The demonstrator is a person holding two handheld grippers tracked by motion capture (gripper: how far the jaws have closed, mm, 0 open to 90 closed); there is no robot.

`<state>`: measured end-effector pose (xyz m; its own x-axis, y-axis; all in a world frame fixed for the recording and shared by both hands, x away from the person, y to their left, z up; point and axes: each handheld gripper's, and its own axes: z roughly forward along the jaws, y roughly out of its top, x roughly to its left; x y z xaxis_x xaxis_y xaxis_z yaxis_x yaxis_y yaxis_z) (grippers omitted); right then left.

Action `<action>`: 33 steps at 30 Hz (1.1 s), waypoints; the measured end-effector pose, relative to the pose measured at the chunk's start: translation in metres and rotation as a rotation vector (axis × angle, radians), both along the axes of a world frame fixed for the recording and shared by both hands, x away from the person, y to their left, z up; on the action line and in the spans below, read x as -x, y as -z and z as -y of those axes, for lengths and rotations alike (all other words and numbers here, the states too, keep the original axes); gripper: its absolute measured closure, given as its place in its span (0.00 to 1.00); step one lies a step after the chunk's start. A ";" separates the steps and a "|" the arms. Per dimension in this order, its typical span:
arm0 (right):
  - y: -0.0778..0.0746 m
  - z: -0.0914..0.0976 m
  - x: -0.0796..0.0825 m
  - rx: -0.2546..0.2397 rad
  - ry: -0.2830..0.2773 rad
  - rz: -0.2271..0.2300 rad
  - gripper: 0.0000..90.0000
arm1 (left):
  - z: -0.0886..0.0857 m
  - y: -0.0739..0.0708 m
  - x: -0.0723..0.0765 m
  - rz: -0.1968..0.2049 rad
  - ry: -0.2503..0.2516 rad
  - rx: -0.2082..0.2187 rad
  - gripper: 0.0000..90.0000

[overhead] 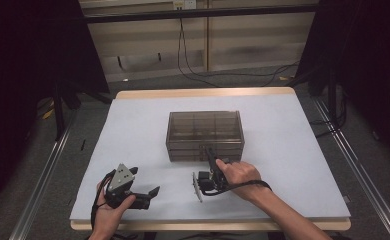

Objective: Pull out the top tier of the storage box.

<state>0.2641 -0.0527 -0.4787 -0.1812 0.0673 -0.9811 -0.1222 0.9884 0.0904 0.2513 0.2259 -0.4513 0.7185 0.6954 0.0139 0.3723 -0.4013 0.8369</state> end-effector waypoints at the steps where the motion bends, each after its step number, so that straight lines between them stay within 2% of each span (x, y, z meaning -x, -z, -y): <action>1: 0.000 0.000 0.000 -0.001 0.001 -0.002 0.91 | 0.000 0.000 0.000 0.000 0.001 0.003 0.03; 11: -0.001 0.000 0.003 -0.015 0.007 -0.014 0.91 | -0.001 0.000 0.000 0.002 -0.004 -0.001 0.03; 14: -0.002 0.000 0.004 -0.001 -0.009 -0.011 0.91 | -0.001 0.000 0.000 0.003 -0.005 -0.005 0.03; 21: -0.003 0.000 0.007 -0.005 -0.013 -0.014 0.91 | -0.001 -0.001 0.000 0.002 -0.004 -0.002 0.03; 23: -0.002 0.000 0.009 -0.018 -0.002 -0.019 0.91 | -0.001 0.000 0.000 0.001 -0.005 0.000 0.03; 25: -0.003 0.000 0.010 -0.004 -0.011 -0.017 0.91 | -0.001 0.000 0.000 0.002 -0.005 -0.002 0.03; 29: -0.003 0.001 0.013 -0.017 -0.008 -0.022 0.91 | -0.001 0.000 0.000 0.003 -0.005 -0.007 0.03; 33: -0.003 0.001 0.015 -0.009 -0.018 -0.020 0.91 | -0.001 0.000 0.000 0.000 -0.006 -0.003 0.03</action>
